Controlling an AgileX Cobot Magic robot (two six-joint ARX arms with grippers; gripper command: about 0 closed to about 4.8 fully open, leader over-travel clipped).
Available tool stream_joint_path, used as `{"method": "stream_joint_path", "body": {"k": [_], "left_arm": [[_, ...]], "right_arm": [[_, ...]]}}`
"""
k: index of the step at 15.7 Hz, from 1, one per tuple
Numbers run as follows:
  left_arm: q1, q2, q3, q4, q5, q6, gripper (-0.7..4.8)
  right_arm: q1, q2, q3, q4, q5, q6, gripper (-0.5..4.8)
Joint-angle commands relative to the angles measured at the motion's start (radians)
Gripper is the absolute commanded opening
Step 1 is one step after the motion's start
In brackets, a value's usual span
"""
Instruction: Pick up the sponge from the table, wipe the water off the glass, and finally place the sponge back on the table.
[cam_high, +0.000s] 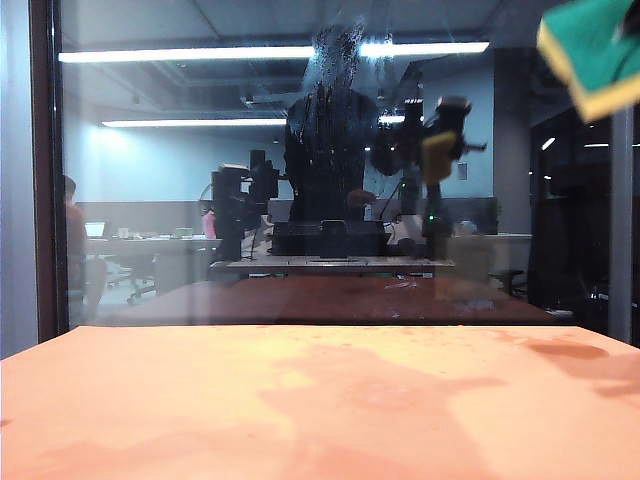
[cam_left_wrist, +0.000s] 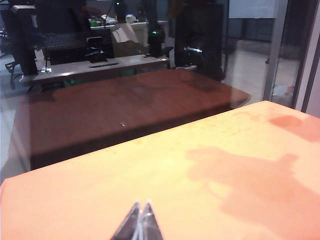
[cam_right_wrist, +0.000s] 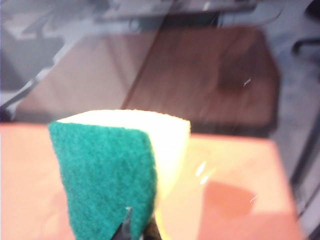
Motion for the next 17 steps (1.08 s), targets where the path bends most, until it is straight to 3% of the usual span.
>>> {"method": "stream_joint_path", "body": {"k": [1, 6, 17], "left_arm": [[0.000, 0.001, 0.003, 0.008, 0.003, 0.001, -0.06], [0.000, 0.001, 0.003, 0.008, 0.003, 0.001, -0.06], [0.000, 0.001, 0.003, 0.009, 0.003, 0.001, -0.06]], "right_arm": [[0.050, 0.004, -0.083, 0.105, -0.006, 0.013, -0.09], [0.140, 0.047, -0.197, 0.224, 0.018, 0.038, -0.09], [0.366, 0.389, -0.219, 0.463, 0.050, 0.074, -0.09]]}}
